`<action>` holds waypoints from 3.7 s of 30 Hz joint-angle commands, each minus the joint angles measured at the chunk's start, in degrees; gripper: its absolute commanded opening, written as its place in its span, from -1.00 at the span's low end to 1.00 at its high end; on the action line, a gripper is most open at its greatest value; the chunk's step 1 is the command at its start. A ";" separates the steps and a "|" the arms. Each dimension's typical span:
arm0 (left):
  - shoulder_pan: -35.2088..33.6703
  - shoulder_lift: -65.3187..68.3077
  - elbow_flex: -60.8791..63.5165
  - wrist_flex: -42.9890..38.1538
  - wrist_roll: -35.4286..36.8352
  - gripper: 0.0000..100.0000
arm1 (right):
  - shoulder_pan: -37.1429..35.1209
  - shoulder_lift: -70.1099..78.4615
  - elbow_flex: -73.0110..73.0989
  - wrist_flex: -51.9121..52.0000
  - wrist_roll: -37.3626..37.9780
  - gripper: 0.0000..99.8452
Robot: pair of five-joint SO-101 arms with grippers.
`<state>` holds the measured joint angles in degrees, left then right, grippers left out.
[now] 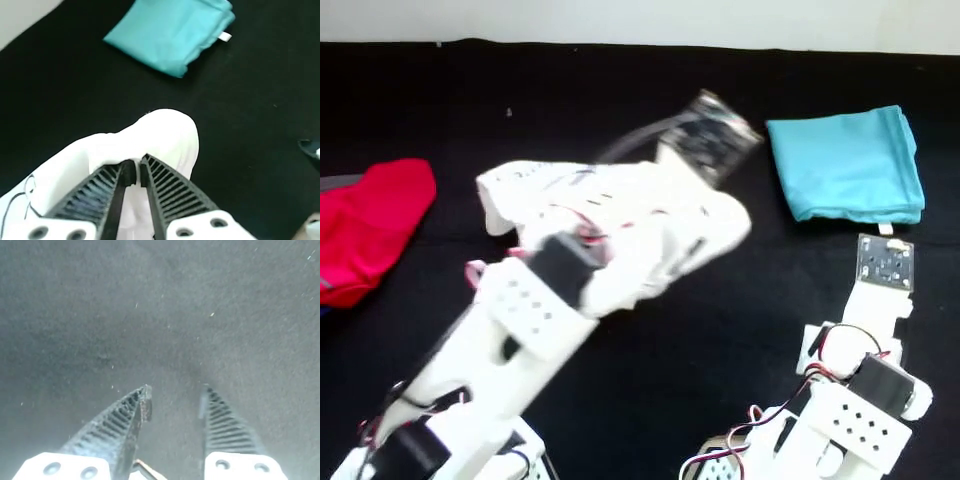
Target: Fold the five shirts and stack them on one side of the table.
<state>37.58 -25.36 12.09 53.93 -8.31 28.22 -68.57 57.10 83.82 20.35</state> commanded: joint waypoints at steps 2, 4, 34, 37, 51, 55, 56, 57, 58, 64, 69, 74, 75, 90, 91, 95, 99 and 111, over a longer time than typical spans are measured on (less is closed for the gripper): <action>4.26 3.91 -1.45 -4.57 0.09 -0.88 | 0.57 -0.57 -0.48 0.75 0.35 -0.60; 4.35 4.62 -1.98 -4.48 0.18 -0.76 | 0.22 -0.48 -0.48 0.31 0.35 -0.60; -37.14 9.54 4.35 10.29 -0.18 -0.67 | -17.80 59.82 -28.70 -14.29 -7.74 -0.59; -37.23 9.54 4.53 10.29 -0.18 -0.67 | -19.65 65.19 -31.34 -14.37 -7.74 -0.61; -37.58 9.71 6.29 10.11 -0.18 -0.67 | -15.25 68.97 -51.65 -3.03 -7.38 -0.99; -37.49 11.47 8.57 7.03 -0.18 -0.67 | -11.03 68.97 -67.21 6.90 -7.30 -0.99; -37.49 12.88 8.66 6.77 -0.18 -0.67 | -9.98 68.97 -71.78 9.19 -6.77 -0.99; -37.49 14.37 8.66 6.68 -0.18 -0.67 | -9.01 69.05 -76.09 11.47 -5.45 -0.99; -37.49 16.31 8.66 6.86 -0.18 -0.67 | -8.22 69.05 -80.31 13.76 -3.96 -0.99; -37.41 24.31 8.40 10.02 -0.26 -0.67 | -3.56 69.14 -95.78 17.10 0.44 -0.99; -33.71 27.38 9.45 14.77 -0.26 -0.67 | -2.86 69.14 -97.01 17.19 0.88 -0.99; -23.08 28.18 12.35 18.81 -0.26 -0.67 | -3.91 69.32 -96.92 17.19 0.79 -0.99; -21.05 28.09 12.44 18.81 -0.26 -0.67 | -4.18 69.32 -96.92 17.19 0.79 -0.99; -24.13 28.97 -13.67 13.27 -0.09 -0.67 | -4.53 69.05 -84.70 17.10 0.70 -0.99; -24.84 29.67 -13.76 10.20 -0.09 -0.67 | -4.62 69.05 -84.35 17.10 0.70 -0.99; -27.30 36.35 -14.11 0.00 -0.18 -0.67 | -4.79 69.05 -84.18 17.10 0.70 -0.99; -28.18 44.35 -14.29 -4.04 -0.18 -0.67 | -4.62 69.05 -84.18 17.19 0.70 -0.99; -28.35 48.04 -14.20 10.11 -0.26 -0.98 | -4.79 68.70 -84.09 17.27 -2.02 -0.99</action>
<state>9.98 23.25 0.04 58.95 -8.31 24.09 0.97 -27.12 100.26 19.82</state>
